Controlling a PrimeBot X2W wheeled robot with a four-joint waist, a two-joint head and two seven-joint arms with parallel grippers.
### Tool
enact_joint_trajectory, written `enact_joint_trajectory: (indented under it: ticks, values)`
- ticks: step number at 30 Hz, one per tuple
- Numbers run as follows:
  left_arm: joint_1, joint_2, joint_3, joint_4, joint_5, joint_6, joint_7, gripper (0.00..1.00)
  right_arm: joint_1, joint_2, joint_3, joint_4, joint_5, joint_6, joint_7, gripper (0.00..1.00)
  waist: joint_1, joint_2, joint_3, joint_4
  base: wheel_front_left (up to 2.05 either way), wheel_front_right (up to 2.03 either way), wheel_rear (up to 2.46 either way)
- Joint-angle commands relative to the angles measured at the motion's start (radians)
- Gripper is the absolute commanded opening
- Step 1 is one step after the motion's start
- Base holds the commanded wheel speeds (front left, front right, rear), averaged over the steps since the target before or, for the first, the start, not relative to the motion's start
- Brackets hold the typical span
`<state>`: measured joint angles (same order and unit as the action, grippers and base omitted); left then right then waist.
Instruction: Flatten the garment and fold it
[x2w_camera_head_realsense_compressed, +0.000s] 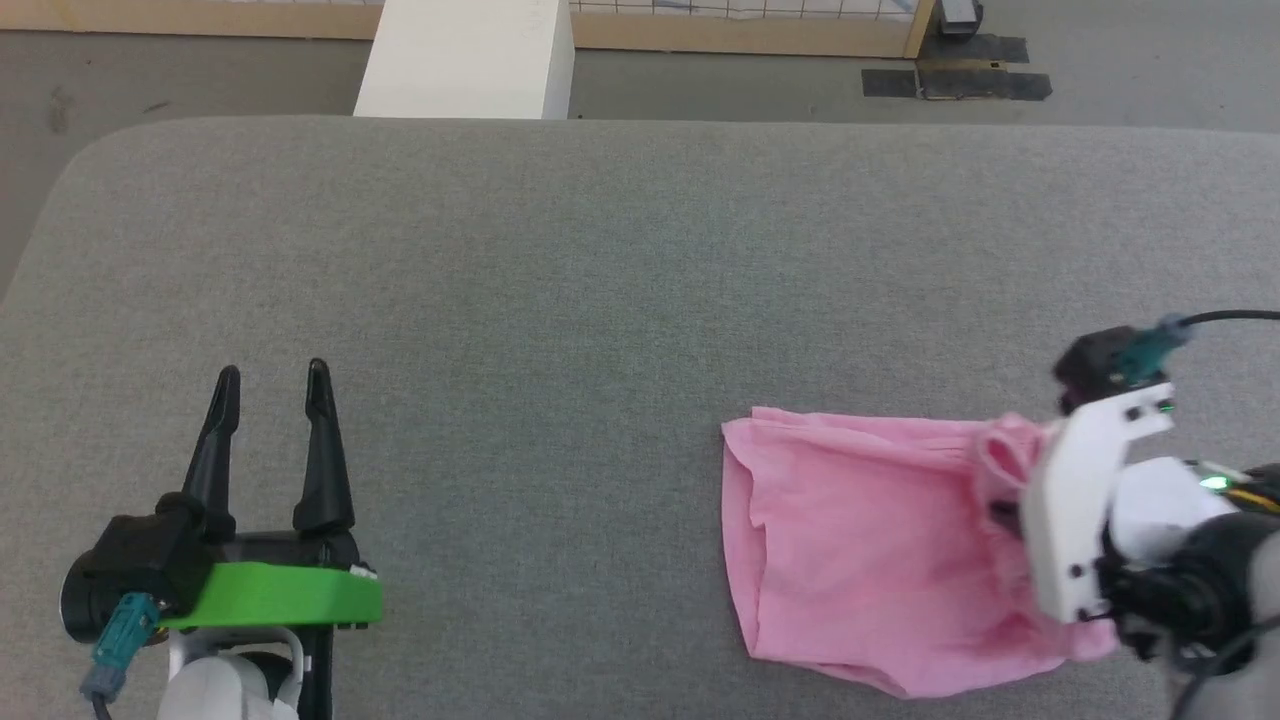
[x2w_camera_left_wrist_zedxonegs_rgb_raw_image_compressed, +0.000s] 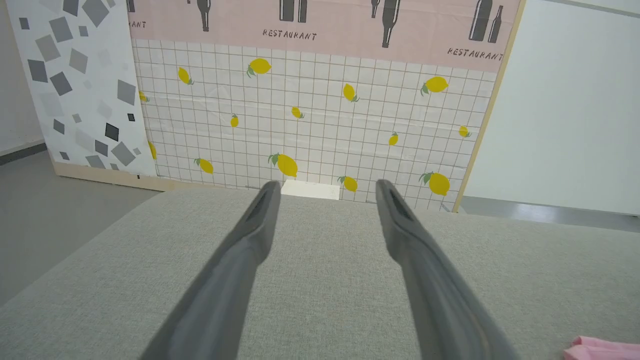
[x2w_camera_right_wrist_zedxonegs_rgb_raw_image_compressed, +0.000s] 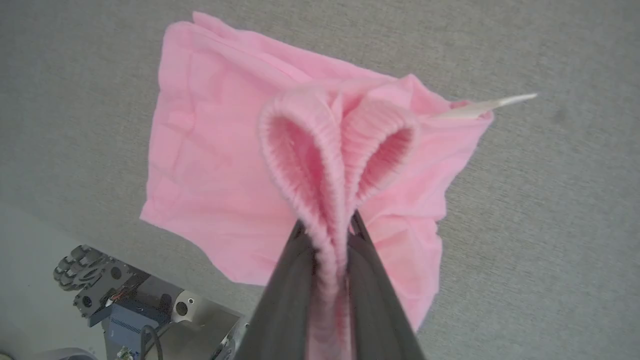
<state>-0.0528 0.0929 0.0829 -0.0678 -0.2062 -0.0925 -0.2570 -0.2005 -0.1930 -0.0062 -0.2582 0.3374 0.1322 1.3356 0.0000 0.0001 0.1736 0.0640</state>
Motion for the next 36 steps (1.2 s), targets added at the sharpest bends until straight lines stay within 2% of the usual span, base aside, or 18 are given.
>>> enact_joint_trajectory:
  ticks: [1, 4, 8, 17, 18, 19, 25, 28, 32, 36]
  values:
    - [0.009, -0.007, -0.001, -0.001, 0.010, -0.008, -0.005, 1.00, -0.011, 0.032, 0.024, 0.008, 0.007, -0.002, -0.015, 0.00, 0.0000, -0.0001, 0.002, 0.005, 0.00, 0.00, 0.00]
    - [0.003, -0.011, -0.006, 0.002, 0.011, -0.012, -0.005, 1.00, -0.045, 0.078, 0.094, 0.066, -0.004, -0.002, -0.065, 0.00, 0.0000, -0.0001, 0.009, 0.024, 0.00, 0.00, 0.00]
    - [-0.002, -0.014, -0.007, 0.005, 0.014, -0.016, -0.005, 1.00, -0.091, 0.109, 0.181, 0.171, -0.022, -0.002, -0.127, 0.00, 0.0000, -0.0001, 0.015, 0.047, 0.00, 0.00, 0.00]
    - [0.003, -0.020, -0.003, 0.016, 0.017, -0.022, -0.005, 1.00, -0.164, 0.133, 0.292, 0.410, -0.118, -0.002, -0.248, 0.00, 0.0000, -0.0001, 0.022, 0.081, 0.00, 0.00, 0.00]
    - [0.004, -0.020, -0.003, 0.018, 0.018, -0.023, -0.005, 1.00, -0.169, 0.135, 0.307, 0.428, -0.118, -0.002, -0.262, 0.53, 0.0000, -0.0001, 0.020, 0.082, 0.00, 0.00, 0.00]
    - [0.005, -0.021, -0.003, 0.019, 0.018, -0.023, -0.005, 1.00, -0.173, 0.136, 0.316, 0.436, -0.111, -0.002, -0.272, 1.00, 0.0000, -0.0001, 0.019, 0.082, 0.00, 0.00, 0.00]
    - [0.019, -0.021, 0.012, 0.017, 0.027, -0.025, -0.005, 1.00, -0.204, 0.136, 0.403, 0.372, -0.037, -0.002, -0.314, 1.00, 0.0000, -0.0001, -0.003, 0.048, 0.00, 0.00, 0.00]
    - [0.025, -0.020, 0.017, 0.008, 0.034, -0.025, -0.005, 1.00, -0.200, 0.127, 0.384, 0.284, -0.001, -0.002, -0.333, 1.00, 0.0000, -0.0001, -0.013, 0.023, 0.00, 0.00, 0.00]
    - [0.026, -0.018, 0.017, -0.004, 0.043, -0.026, -0.005, 1.00, -0.162, 0.104, 0.257, 0.173, -0.021, -0.002, -0.356, 1.00, 0.0000, -0.0001, -0.016, -0.005, 0.00, 0.00, 0.00]
    - [0.022, -0.014, 0.018, -0.011, 0.047, -0.027, -0.005, 1.00, -0.080, 0.069, 0.101, 0.123, -0.128, -0.002, -0.367, 1.00, 0.0000, -0.0001, -0.012, -0.023, 0.00, 0.00, 0.00]
